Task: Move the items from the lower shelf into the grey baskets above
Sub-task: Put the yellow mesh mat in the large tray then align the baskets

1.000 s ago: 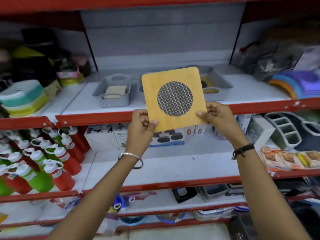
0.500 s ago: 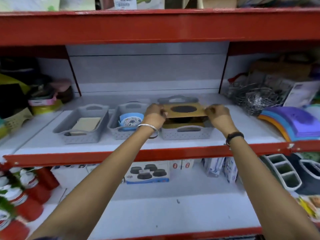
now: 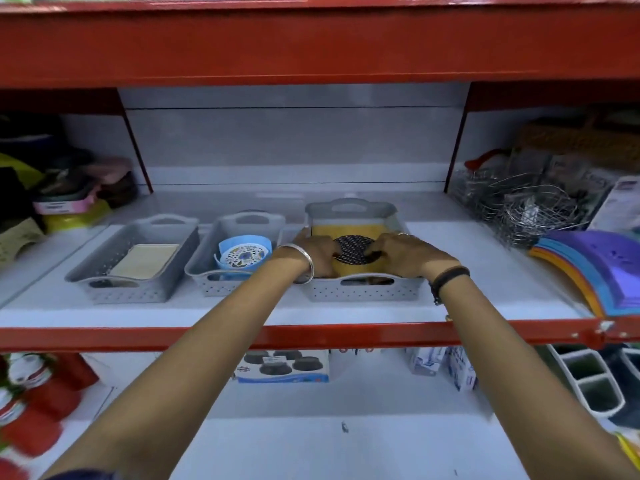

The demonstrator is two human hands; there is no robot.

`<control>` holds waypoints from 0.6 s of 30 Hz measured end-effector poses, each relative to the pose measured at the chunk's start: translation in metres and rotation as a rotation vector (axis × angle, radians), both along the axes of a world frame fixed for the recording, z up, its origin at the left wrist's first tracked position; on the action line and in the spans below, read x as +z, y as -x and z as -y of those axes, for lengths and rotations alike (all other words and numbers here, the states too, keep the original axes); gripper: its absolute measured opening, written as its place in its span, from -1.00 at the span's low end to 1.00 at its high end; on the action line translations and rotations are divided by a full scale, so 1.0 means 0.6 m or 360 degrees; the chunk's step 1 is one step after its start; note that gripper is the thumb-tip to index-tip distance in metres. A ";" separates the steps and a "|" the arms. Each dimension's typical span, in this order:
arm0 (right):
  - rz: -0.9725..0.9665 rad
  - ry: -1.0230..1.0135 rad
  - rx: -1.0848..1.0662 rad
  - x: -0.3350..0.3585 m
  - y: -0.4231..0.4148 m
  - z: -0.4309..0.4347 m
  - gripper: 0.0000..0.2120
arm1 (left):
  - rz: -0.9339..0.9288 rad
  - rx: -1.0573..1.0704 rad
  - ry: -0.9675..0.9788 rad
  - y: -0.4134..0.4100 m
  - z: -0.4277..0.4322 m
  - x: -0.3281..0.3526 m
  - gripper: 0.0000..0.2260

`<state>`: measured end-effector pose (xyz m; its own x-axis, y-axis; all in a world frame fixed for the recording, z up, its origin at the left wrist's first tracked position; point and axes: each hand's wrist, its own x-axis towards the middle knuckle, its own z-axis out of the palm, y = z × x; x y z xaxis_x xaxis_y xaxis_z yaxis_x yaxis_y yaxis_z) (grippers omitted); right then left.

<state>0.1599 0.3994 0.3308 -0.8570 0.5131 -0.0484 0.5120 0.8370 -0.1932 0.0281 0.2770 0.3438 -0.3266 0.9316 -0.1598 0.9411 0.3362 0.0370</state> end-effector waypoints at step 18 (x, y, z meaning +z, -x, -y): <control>-0.0943 0.0298 0.0243 0.067 0.098 0.124 -0.69 | 0.0170 0.0196 -0.0675 0.126 0.098 0.072 -0.61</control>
<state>0.1010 0.3248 0.3708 -0.8288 0.4117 0.3790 0.1510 0.8166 -0.5571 -0.0475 0.2181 0.3869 -0.4413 0.8772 0.1890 0.8785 0.3794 0.2902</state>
